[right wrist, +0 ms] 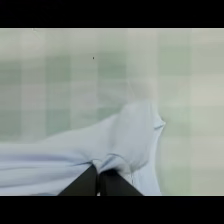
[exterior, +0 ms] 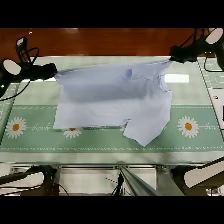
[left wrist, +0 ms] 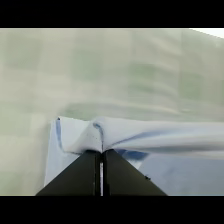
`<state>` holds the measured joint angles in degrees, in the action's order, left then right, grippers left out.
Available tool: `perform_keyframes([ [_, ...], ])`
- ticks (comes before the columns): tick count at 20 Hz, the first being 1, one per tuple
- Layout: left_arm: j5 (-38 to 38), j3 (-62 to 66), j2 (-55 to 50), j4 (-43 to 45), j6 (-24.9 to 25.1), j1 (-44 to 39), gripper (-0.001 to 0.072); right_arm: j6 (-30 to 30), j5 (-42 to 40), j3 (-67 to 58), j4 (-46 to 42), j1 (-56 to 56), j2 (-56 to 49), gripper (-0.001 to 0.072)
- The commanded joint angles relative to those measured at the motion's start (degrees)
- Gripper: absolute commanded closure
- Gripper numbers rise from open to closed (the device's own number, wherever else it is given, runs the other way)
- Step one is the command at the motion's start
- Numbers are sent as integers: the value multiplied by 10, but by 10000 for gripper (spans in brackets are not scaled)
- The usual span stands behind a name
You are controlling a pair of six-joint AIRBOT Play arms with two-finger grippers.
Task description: Fold the shirts.
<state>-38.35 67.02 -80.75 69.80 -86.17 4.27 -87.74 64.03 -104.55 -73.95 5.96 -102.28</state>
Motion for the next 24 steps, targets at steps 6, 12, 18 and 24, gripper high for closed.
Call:
perform_keyframes([
  [6,31,0,-59,-8,2,0,682,-14,180,0,-24,-1,-17,684],
  [12,11,0,-71,-15,0,0,672,-31,218,34,7,-1,-19,658],
  [18,-84,50,-68,9,0,31,232,5,273,38,0,11,5,392],
  [24,-393,101,-64,43,13,120,228,19,374,61,-165,83,91,281],
])
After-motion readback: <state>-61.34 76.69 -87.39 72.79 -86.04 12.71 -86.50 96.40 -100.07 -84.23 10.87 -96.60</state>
